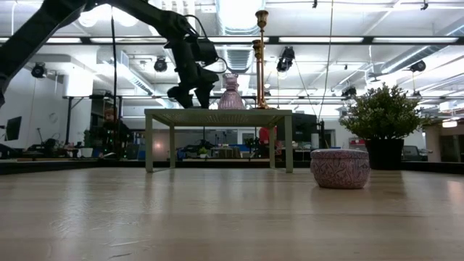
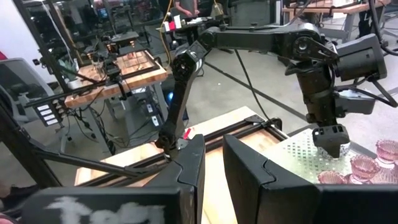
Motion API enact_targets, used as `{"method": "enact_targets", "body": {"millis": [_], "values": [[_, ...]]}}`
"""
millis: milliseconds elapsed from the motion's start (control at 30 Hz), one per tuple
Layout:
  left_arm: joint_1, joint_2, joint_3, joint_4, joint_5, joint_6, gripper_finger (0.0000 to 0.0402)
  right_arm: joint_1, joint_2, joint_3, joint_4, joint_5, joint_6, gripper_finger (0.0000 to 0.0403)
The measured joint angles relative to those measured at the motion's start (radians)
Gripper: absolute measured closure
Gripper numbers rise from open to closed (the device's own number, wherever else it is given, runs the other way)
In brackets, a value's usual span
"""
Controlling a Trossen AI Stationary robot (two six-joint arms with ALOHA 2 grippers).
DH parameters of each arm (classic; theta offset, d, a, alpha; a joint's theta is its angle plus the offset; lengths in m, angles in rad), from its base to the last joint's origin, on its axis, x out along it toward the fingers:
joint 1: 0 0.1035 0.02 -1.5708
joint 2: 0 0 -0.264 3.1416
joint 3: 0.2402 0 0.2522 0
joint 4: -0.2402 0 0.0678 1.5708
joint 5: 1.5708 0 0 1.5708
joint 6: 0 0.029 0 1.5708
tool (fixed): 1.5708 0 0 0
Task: Pick & Place candle stick holders
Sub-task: Put the blue patterned scented candle on the shelf, then put the red scented candle aligned with the other blue scented candle on the shelf
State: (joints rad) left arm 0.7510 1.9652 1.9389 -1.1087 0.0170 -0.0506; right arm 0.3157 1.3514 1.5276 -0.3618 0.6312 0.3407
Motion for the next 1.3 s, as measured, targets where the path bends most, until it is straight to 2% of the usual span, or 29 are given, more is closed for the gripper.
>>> {"method": "enact_targets", "body": {"millis": [300,800,1100,1300], "values": [[-0.003,0.0,-0.002,-0.002,0.002,0.038,0.0088,-0.01,0.0,0.0,0.0,0.0,-0.002,0.0351],[-0.013,-0.011,-0.002,-0.023,0.008,0.057,0.0044,-0.01,0.0,-0.004,0.0,0.0,0.0,0.0351],[-0.019,-0.108,-0.005,-0.124,0.034,0.1,0.0042,-0.019,0.0,-0.004,0.001,0.0,-0.002,0.0351],[-0.063,-0.216,-0.032,-0.218,0.035,0.137,0.0042,-0.023,0.0,-0.004,0.001,0.0,-0.003,0.0351]]}}
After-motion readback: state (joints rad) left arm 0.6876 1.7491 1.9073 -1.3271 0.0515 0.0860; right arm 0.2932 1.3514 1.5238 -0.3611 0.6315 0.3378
